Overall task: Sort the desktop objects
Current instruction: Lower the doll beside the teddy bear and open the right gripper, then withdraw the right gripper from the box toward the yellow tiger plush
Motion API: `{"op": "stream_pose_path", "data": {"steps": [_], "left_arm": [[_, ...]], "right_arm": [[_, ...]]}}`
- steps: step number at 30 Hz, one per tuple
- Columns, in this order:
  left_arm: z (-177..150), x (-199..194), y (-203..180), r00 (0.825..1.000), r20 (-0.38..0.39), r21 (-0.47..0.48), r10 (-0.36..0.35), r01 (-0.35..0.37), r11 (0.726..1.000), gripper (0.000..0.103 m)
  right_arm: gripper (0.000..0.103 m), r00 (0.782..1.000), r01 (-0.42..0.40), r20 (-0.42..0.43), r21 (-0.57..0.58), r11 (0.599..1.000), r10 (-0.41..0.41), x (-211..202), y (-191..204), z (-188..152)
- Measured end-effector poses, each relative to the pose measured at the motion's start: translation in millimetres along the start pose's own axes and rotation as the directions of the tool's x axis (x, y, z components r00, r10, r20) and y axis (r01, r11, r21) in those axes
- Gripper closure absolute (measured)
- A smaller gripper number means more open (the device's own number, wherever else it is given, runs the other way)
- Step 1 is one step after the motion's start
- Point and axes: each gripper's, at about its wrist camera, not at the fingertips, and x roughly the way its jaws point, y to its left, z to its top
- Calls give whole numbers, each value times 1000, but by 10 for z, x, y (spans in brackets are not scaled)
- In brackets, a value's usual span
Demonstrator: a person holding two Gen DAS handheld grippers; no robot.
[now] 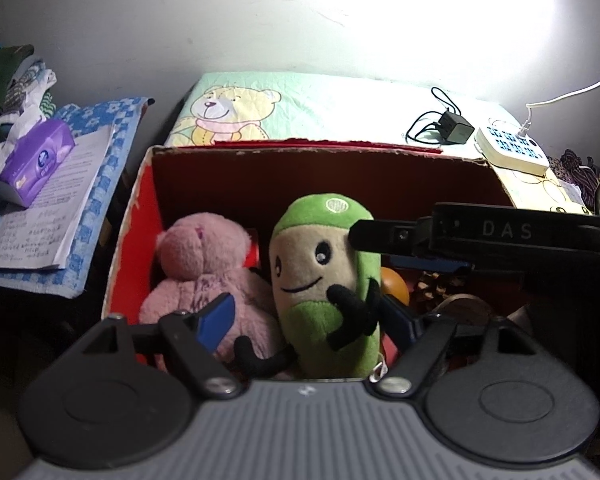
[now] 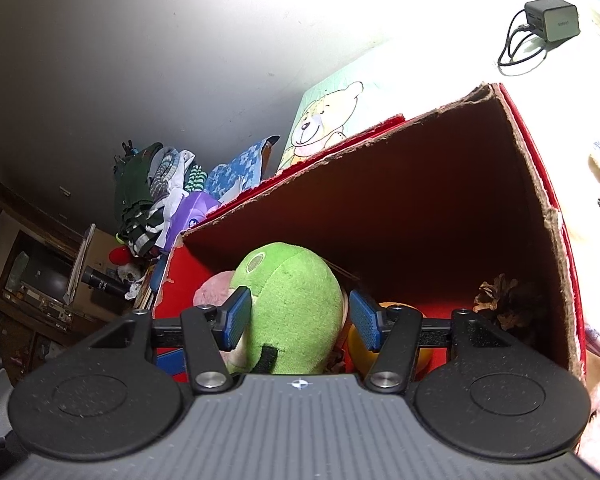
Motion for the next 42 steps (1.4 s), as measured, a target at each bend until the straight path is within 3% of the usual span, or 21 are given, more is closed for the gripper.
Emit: {"op": "stream_pose_path", "data": {"steps": [13, 18, 25, 32, 42], "left_arm": [[32, -199, -77, 999, 40, 17, 18, -18, 1000, 21], [36, -126, -68, 1000, 4, 11, 21, -22, 1000, 22], [25, -116, -19, 1000, 14, 1, 14, -14, 1000, 22], [35, -122, -14, 1000, 20, -7, 10, -10, 1000, 24], [73, -101, -31, 1000, 19, -2, 11, -11, 1000, 24]], "right_arm": [[45, 999, -13, 47, 18, 1000, 12, -153, -4, -51], [45, 996, 49, 76, -26, 998, -47, -255, 95, -126], [46, 985, 98, 149, -59, 993, -88, -433, 153, -199], [56, 976, 146, 180, -122, 982, -123, -549, 235, -230], [56, 941, 243, 275, -142, 959, -198, -664, 348, -317]]}}
